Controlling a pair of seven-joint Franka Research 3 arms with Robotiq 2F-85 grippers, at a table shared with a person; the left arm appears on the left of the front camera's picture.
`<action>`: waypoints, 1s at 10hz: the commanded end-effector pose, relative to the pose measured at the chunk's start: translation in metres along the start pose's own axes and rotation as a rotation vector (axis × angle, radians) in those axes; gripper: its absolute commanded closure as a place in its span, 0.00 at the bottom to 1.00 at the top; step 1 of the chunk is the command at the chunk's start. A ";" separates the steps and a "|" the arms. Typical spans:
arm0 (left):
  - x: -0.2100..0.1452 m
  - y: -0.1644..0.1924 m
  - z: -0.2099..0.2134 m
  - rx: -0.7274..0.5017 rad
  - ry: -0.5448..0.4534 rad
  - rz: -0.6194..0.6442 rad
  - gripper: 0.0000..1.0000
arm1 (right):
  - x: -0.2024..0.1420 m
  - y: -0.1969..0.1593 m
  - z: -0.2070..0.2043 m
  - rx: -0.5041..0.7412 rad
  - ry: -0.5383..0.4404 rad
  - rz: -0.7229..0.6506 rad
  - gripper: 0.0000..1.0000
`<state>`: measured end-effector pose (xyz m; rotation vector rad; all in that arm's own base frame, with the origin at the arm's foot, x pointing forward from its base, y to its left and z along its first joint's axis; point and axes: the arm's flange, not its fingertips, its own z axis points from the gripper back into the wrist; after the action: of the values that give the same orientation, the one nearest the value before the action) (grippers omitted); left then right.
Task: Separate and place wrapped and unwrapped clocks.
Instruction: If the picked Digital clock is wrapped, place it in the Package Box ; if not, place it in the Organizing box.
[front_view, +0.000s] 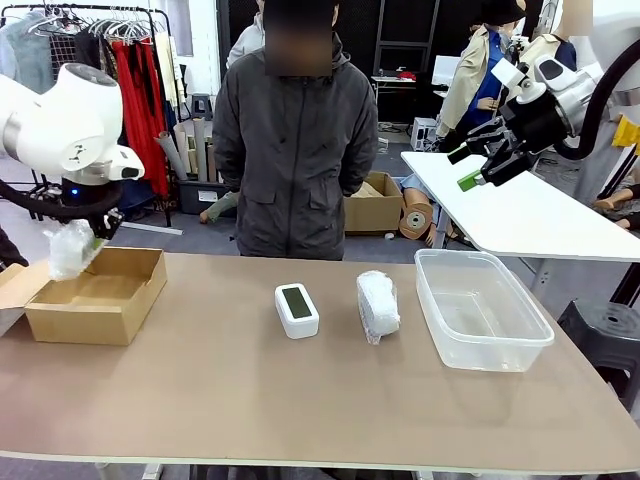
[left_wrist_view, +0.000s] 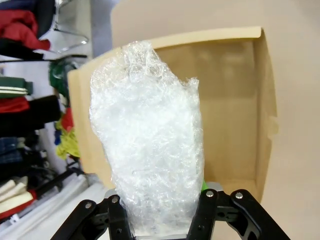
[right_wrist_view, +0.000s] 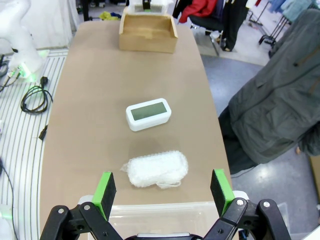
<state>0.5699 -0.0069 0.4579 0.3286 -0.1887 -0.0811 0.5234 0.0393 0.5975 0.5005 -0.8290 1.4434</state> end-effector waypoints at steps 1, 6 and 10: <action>0.004 0.010 -0.003 -0.080 0.001 0.087 1.00 | 0.000 0.000 0.001 -0.003 0.009 0.005 0.00; 0.001 -0.003 -0.006 -0.026 0.011 0.015 1.00 | 0.000 0.000 0.001 -0.003 0.009 0.005 0.00; 0.002 0.004 -0.041 -0.091 0.041 -0.055 1.00 | 0.000 0.000 0.001 -0.003 0.009 0.005 0.00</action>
<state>0.5786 0.0003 0.4217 0.2771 -0.1252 -0.1322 0.5234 0.0393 0.5975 0.5005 -0.8290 1.4434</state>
